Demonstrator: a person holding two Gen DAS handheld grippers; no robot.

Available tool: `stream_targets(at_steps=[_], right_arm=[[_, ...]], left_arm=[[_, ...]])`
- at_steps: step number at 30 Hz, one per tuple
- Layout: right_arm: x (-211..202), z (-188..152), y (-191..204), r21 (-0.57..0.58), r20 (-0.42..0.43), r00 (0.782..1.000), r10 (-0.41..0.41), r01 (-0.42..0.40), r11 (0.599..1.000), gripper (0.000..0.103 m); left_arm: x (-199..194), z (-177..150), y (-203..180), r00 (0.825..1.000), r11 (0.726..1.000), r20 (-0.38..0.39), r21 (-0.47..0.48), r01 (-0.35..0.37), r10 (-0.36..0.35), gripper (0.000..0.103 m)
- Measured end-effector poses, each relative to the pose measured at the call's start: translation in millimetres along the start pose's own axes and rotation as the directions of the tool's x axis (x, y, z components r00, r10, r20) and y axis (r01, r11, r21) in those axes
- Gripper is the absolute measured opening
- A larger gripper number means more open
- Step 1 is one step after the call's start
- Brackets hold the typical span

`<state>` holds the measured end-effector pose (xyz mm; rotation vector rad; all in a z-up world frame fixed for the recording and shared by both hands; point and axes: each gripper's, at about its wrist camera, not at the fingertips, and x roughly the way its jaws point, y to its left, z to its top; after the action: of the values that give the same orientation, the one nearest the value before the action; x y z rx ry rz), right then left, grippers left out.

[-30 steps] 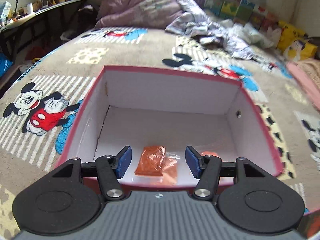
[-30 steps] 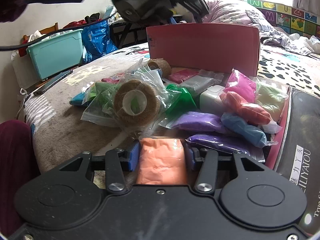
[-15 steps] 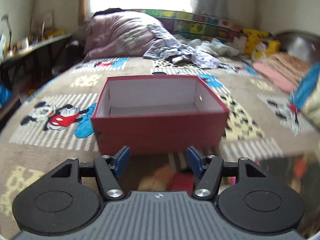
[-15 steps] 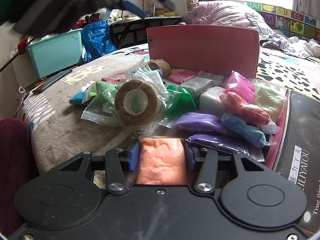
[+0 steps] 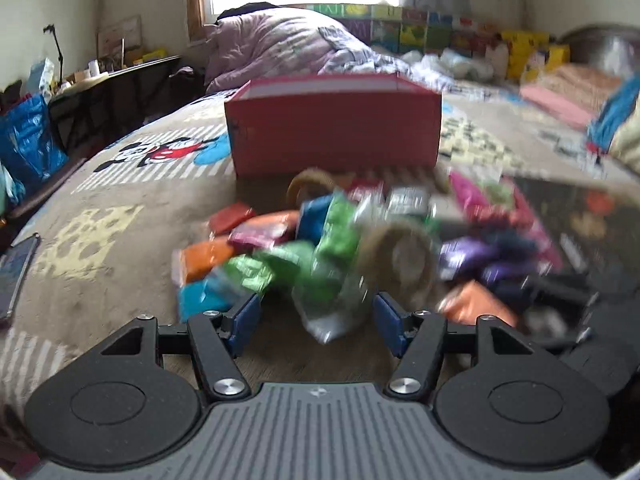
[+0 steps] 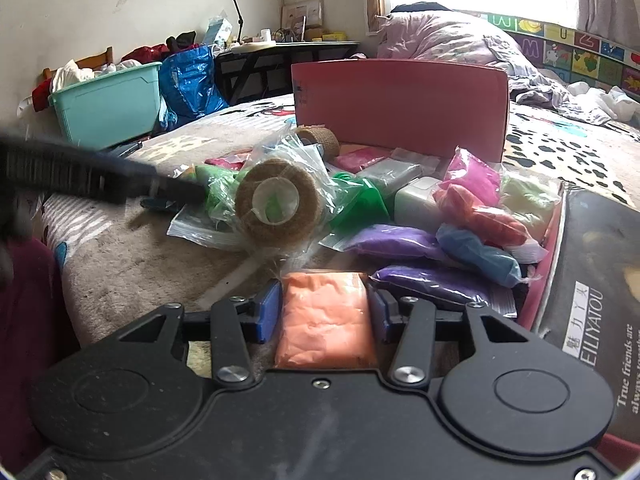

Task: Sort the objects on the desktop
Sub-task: 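Withdraw the open left tool from the box back over the pile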

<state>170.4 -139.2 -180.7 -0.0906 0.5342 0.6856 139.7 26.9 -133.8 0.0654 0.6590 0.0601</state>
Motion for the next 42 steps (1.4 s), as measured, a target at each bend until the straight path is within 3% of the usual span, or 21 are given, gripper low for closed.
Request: stream_targets(at_steps=[3, 10, 13, 15, 21, 28, 42], right_arm=[[-4.3, -2.8, 1.7, 0.017, 0.019, 1.0, 0.023, -0.024, 1.0, 0.059], [-6.8, -7.4, 9.0, -0.01, 0.026, 0.999, -0.026, 0.026, 1.0, 0.057], [-8.0, -8.2, 11.9, -0.031, 0.021, 0.999, -0.049, 0.05, 0.998, 0.054], [-10.9, -7.7, 11.9, -0.028, 0.015, 0.998, -0.057, 0.058, 0.998, 0.042], [-22.9, -3.7, 6.4, -0.008, 0.012, 0.999, -0.047, 0.047, 0.999, 0.041], [-39.4, 1.2, 7.7, 0.021, 0.032, 0.999, -0.035, 0.034, 0.999, 0.041], [-53.5, 35.3, -4.9, 0.025, 0.064, 0.996, -0.055, 0.053, 0.998, 0.041]], left_arm=[[1.7, -7.4, 3.2, 1.0, 1.0, -0.018, -0.009, -0.004, 0.004, 0.062], [16.7, -29.6, -1.0, 0.999, 1.0, -0.037, 0.024, -0.018, 0.019, 0.062], [19.9, -33.7, -1.7, 1.0, 0.999, -0.005, 0.028, -0.018, 0.018, 0.068], [24.3, -33.9, -0.2, 1.0, 1.0, 0.007, 0.01, -0.013, 0.013, 0.073], [34.5, -32.5, -0.3, 1.0, 0.999, 0.003, -0.05, -0.012, 0.012, 0.086], [36.6, -24.7, 0.8, 0.998, 1.0, -0.056, -0.023, 0.01, -0.011, 0.087], [38.6, -26.7, 0.0, 0.999, 0.999, -0.047, -0.036, 0.005, -0.007, 0.088]])
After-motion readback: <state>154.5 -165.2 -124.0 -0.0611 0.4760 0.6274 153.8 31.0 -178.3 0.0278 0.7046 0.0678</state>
